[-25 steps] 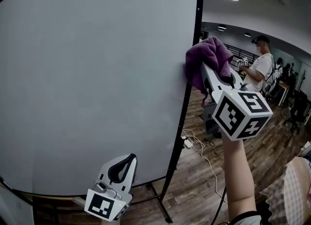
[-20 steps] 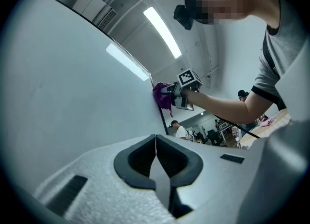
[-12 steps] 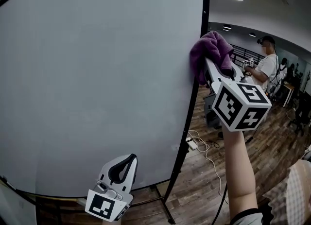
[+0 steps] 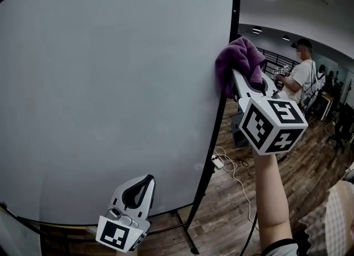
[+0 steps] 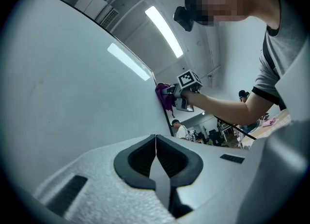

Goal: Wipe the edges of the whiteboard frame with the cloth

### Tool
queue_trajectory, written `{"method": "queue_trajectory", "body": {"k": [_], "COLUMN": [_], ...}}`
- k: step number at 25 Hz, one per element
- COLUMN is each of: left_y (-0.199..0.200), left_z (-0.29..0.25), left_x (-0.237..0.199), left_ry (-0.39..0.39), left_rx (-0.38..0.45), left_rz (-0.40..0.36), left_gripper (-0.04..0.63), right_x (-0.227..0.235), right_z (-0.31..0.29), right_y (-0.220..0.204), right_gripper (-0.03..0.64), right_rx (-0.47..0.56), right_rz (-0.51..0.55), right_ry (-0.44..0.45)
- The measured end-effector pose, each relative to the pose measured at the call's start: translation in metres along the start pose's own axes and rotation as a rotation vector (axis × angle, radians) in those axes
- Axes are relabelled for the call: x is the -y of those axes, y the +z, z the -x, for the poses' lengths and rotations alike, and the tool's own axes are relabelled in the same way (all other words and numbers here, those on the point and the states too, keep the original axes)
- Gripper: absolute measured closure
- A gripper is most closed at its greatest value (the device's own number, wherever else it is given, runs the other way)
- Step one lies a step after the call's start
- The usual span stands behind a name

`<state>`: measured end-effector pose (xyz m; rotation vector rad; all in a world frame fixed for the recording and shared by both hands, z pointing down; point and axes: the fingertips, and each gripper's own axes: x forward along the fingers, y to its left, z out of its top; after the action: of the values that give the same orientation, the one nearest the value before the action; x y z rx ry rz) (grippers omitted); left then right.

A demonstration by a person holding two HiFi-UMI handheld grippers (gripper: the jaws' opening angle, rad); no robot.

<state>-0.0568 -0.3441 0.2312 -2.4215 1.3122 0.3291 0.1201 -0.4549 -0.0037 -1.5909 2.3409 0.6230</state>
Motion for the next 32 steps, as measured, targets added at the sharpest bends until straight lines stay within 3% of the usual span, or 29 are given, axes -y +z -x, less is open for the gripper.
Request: {"method": "queue_trajectory", "body": {"k": [32], "left_y": [-0.024], "left_z": [0.017], "left_x": [0.025], "left_ry": [-0.036], "left_rx": [-0.028], "left_rz": [0.036], "left_gripper": [0.574], "right_x": [-0.019], "right_z": [0.041], "right_y": [-0.08], "right_gripper": [0.557], "right_rx": [-0.121], "right_rz": [-0.03], "right_ry": [-0.01]}}
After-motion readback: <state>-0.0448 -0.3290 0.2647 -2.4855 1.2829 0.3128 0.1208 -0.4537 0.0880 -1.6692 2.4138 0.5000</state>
